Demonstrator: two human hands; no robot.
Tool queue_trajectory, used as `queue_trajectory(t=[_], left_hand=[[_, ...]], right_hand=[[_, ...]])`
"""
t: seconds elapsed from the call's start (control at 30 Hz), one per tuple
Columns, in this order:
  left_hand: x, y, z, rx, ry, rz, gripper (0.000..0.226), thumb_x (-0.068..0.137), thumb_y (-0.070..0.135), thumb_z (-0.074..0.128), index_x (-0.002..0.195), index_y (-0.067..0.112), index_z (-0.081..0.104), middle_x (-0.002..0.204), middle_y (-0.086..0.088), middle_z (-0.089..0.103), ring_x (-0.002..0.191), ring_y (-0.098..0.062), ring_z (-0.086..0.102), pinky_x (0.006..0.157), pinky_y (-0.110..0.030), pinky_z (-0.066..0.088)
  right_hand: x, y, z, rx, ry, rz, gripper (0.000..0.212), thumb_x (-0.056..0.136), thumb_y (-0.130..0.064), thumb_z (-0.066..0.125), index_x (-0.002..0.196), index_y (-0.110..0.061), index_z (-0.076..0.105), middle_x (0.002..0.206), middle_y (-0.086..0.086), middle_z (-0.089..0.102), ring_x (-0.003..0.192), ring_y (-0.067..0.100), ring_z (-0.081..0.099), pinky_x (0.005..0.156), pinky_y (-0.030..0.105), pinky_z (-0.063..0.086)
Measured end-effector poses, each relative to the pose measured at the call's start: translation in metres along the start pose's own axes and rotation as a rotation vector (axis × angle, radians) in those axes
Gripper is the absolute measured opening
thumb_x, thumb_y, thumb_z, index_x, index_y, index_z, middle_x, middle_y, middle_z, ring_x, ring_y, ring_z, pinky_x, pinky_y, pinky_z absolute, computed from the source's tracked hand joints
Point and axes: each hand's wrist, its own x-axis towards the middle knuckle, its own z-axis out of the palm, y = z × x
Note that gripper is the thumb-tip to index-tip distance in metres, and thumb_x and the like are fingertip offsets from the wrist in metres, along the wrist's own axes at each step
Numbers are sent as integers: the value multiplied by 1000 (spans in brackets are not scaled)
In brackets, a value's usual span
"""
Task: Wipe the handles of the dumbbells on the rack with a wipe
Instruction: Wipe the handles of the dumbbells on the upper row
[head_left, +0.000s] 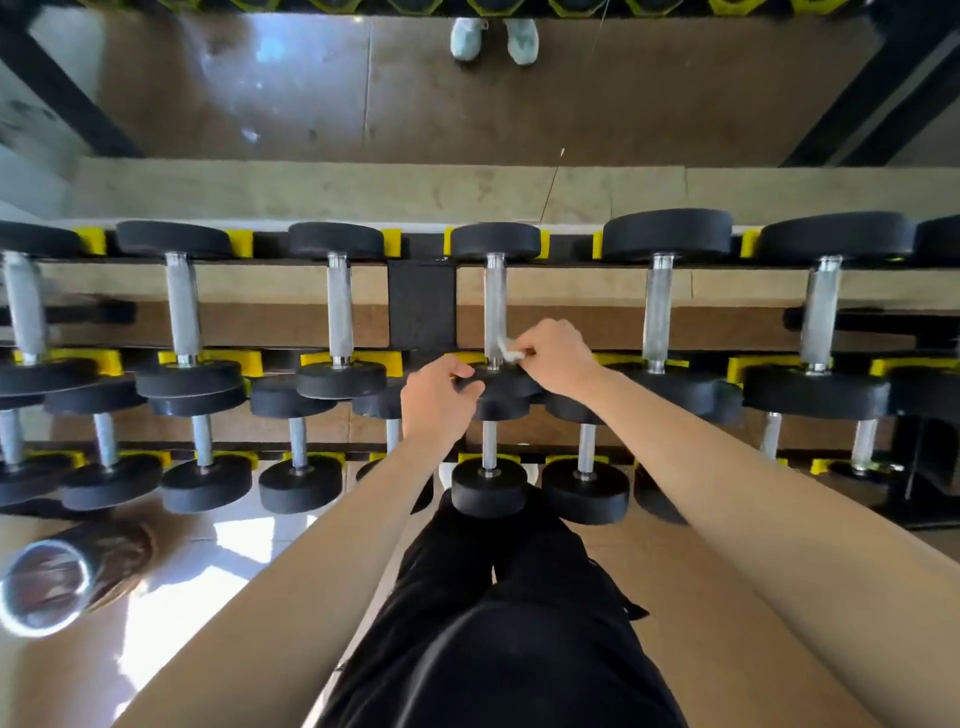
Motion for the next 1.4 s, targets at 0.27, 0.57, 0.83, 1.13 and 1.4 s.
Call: queue_trajectory(t=[0.27, 0.57, 0.83, 1.13, 1.4], left_hand=[[6, -5, -2, 24, -4, 66, 20, 89, 35, 74, 107, 26, 72, 105, 6, 73, 95, -16, 68, 86, -34, 57], [17, -19, -3, -29, -24, 138, 21, 86, 40, 77, 102, 27, 74, 97, 11, 66, 86, -10, 63, 76, -25, 48], [18, -25, -1, -83, -43, 159, 21, 86, 38, 77, 102, 25, 73, 102, 7, 70, 90, -11, 66, 79, -28, 55], [20, -24, -5, -31, -90, 127, 18, 84, 49, 75, 95, 37, 67, 103, 12, 63, 91, -11, 62, 71, -28, 49], [21, 0, -6, -284, -245, 384, 43, 85, 34, 78, 124, 30, 61, 116, 19, 63, 110, 0, 58, 93, -21, 48]], right_hand=[[34, -22, -16, -105, 278, -162, 27, 96, -12, 57, 117, -19, 72, 104, 7, 58, 92, 20, 51, 71, 26, 42], [1, -28, 9, -202, -12, -113, 31, 101, -16, 53, 123, -30, 70, 106, 5, 50, 100, 27, 53, 90, 30, 41], [15, -12, -18, 306, 371, 330, 23, 100, -17, 56, 114, -13, 74, 88, 4, 71, 81, 18, 62, 70, 30, 49], [9, -14, 18, 307, 123, 283, 30, 101, -25, 56, 79, -10, 70, 73, 5, 63, 68, 14, 53, 67, 33, 42], [-26, -7, 5, 1243, 96, 423, 7, 90, -8, 71, 91, -10, 64, 82, 8, 63, 77, 24, 53, 70, 33, 44]])
